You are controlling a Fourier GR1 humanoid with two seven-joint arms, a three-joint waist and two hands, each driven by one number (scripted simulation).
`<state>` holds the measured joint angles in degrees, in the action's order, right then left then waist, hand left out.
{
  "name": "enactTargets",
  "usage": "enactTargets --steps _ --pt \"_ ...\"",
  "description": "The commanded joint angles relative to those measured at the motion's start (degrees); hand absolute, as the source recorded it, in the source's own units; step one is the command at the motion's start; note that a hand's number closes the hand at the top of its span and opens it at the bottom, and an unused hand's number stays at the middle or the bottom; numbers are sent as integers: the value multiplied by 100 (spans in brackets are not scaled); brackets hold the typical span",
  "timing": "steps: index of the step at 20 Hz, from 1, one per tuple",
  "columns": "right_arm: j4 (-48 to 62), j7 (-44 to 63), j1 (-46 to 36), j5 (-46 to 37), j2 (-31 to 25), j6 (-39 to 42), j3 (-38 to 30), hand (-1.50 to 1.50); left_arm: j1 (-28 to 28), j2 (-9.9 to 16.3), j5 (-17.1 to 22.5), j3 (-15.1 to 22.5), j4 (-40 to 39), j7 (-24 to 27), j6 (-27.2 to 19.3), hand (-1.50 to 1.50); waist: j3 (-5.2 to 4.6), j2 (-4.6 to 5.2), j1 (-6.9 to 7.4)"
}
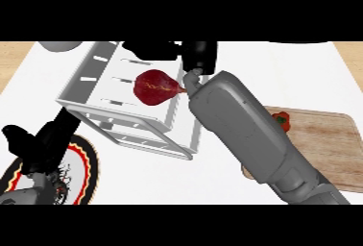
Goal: Pick the pear from the cutting board and place it in the tiered basket
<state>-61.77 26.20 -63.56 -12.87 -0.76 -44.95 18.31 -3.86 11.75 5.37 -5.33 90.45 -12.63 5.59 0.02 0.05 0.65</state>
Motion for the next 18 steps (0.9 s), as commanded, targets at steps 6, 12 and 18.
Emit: enactTargets --steps 6,12,18 --pt "-1191 -229 1000 244 -946 -45 -988 -150 132 77 202 -179 201 -143 120 0 2 -27 -74" --pt "-2119 -23 1595 811 -2073 831 -1839 -150 194 -168 -84 33 95 80 -52 0 0 -25 -108" --pt "-2896 -235 2629 1431 -2655 1604 -2596 -150 106 -102 -103 -54 36 55 -6 0 -1 -15 -92"
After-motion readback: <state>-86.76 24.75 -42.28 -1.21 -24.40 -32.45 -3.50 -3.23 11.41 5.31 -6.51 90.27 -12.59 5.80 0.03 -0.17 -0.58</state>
